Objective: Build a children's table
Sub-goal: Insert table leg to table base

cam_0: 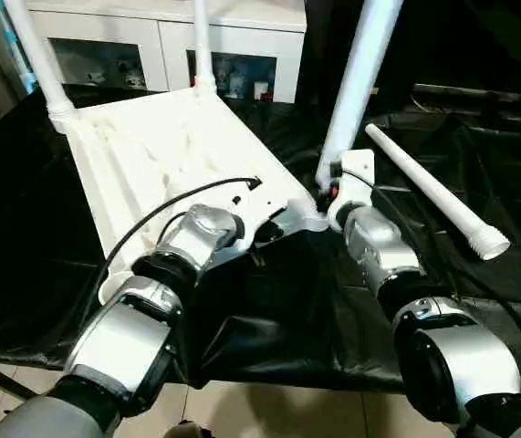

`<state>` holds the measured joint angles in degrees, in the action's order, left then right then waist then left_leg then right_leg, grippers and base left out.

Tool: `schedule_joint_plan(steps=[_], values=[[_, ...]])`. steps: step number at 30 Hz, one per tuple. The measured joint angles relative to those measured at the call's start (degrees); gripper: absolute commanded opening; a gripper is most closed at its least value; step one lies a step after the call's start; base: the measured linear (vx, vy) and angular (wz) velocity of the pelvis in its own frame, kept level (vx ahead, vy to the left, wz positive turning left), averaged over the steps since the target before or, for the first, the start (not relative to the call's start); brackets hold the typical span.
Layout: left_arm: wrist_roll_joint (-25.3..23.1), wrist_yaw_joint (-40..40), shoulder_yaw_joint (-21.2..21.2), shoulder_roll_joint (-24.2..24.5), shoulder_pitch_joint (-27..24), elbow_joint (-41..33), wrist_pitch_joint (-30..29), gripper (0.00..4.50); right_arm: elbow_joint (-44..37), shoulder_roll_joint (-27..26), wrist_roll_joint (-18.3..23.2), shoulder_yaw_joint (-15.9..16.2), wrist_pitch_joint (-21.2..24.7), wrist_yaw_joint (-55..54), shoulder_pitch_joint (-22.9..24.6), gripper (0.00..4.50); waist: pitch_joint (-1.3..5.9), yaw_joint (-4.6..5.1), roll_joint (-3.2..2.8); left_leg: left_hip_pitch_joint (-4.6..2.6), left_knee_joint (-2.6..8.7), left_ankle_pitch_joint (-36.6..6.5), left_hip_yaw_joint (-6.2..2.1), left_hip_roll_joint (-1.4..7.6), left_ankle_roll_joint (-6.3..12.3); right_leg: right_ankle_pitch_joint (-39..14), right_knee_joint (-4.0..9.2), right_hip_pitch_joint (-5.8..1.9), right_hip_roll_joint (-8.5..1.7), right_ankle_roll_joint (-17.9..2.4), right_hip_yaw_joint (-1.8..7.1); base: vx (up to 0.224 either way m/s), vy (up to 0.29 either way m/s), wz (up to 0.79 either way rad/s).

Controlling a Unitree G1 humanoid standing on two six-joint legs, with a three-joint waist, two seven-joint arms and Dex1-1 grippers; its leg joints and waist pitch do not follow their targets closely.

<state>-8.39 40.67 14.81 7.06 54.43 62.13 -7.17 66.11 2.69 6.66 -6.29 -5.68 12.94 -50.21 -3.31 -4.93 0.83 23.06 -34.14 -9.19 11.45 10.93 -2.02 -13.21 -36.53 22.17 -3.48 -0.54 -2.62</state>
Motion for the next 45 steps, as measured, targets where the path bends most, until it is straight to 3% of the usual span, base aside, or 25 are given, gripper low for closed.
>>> schedule_joint_plan(steps=[16, 25, 31, 39, 43, 45], values=[[0.9, 7.0, -1.0, 3.1, -1.9, -2.8, 4.4, 0.00, -0.8, 1.7, 0.0, 0.4, -2.0, 10.3, 0.5, 4.17, -0.32, -0.70, 0.43, 0.82, 0.14, 0.2, 0.07, 0.02, 0.32, 0.0, 0.02, 0.80, 0.01, 0.0, -0.04, 0.000, 0.000, 0.00], [2.0, 16.4, -0.9, 6.0, -5.6, -7.4, 9.0, 0.00, -9.0, 7.2, 0.2, 3.7, 0.8, 26.3, 6.6, 4.17, -0.54, -3.30, 0.06, 0.96, -0.31, 0.1, 0.07, 0.10, 0.35, 0.0, -0.47, 0.92, -0.04, 0.0, -0.08, 0.000, 0.000, 0.00], [4.1, 22.2, -1.0, 7.9, -8.6, -11.4, 10.5, 0.00, -18.4, 12.1, 1.2, 5.9, 4.5, 36.0, 12.5, 4.17, -0.57, -4.22, -0.29, 0.95, -0.38, 0.2, 0.14, 0.06, 0.34, 0.0, -0.53, 0.87, -0.16, 0.0, -0.11, 0.000, 0.000, 0.00], [4.3, 23.7, -1.1, 7.7, -8.9, -11.8, 10.8, 0.00, -20.5, 12.3, 1.7, 6.7, 5.6, 38.0, 13.1, 4.17, -0.57, -4.32, -0.31, 1.00, -0.39, 0.2, 0.14, 0.06, 0.35, 0.1, -0.54, 0.89, -0.16, 0.0, -0.11, 0.000, 0.000, 0.00], [5.4, 27.8, -1.0, 8.8, -10.7, -14.4, 11.2, 0.00, -27.7, 15.5, 1.9, 8.6, 7.9, 42.6, 19.0, 4.02, -0.56, -5.00, -0.33, 1.05, -0.38, 0.2, 0.14, 0.06, 0.41, 0.0, -0.48, 0.89, -0.18, 0.0, -0.18, 0.000, 0.000, 0.00], [5.4, 28.8, -0.9, 9.1, -11.2, -14.6, 11.2, 0.00, -28.0, 15.7, 1.7, 9.1, 8.4, 43.1, 19.9, 3.92, -0.56, -4.87, -0.47, 1.05, -0.40, 0.2, 0.14, 0.05, 0.40, 0.1, -0.51, 0.90, -0.19, 0.1, -0.17, 0.000, 0.000, 0.00]])
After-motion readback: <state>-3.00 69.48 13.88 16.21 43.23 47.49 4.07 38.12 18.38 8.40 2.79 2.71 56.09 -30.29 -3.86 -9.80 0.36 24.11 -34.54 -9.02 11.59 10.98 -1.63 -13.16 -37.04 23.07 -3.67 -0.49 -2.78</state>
